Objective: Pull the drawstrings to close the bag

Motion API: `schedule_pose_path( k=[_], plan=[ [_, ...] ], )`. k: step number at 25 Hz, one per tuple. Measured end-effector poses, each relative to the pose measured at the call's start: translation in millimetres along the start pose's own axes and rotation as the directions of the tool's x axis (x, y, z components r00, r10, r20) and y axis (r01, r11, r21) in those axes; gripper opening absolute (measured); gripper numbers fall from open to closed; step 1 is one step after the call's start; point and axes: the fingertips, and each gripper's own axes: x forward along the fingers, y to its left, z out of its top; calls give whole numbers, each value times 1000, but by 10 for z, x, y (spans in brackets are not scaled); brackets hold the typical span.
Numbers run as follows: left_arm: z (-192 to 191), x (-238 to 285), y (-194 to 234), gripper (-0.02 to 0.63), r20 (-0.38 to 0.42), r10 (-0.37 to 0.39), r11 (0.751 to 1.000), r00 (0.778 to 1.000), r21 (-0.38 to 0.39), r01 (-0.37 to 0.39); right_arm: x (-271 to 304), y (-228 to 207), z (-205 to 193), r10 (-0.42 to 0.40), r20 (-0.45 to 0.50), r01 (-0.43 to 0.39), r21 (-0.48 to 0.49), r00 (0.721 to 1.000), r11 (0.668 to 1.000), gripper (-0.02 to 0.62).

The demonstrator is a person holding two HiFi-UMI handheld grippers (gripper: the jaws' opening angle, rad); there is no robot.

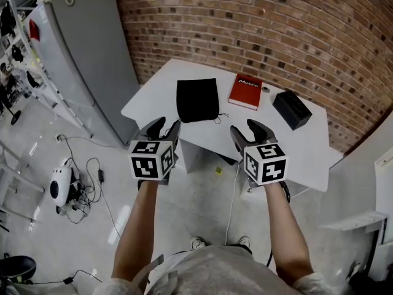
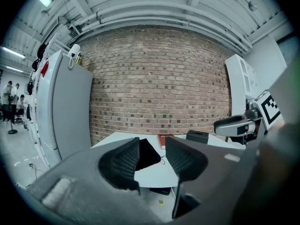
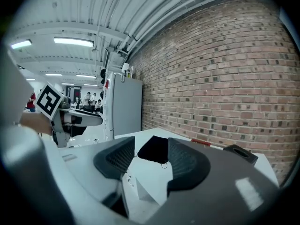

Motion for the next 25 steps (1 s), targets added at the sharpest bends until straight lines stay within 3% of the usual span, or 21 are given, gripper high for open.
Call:
schedule_pose_path(
  k=[11, 25],
  plan=[
    [-58, -42, 131, 178, -5, -31, 999, 1000, 15, 31, -10, 86, -35, -40, -19, 40, -5, 999, 999, 222],
    [-100, 22, 278, 178, -15, -19, 999, 1000, 34, 20, 230, 159, -143, -15, -42, 14, -9, 999, 1000, 230]
  ],
)
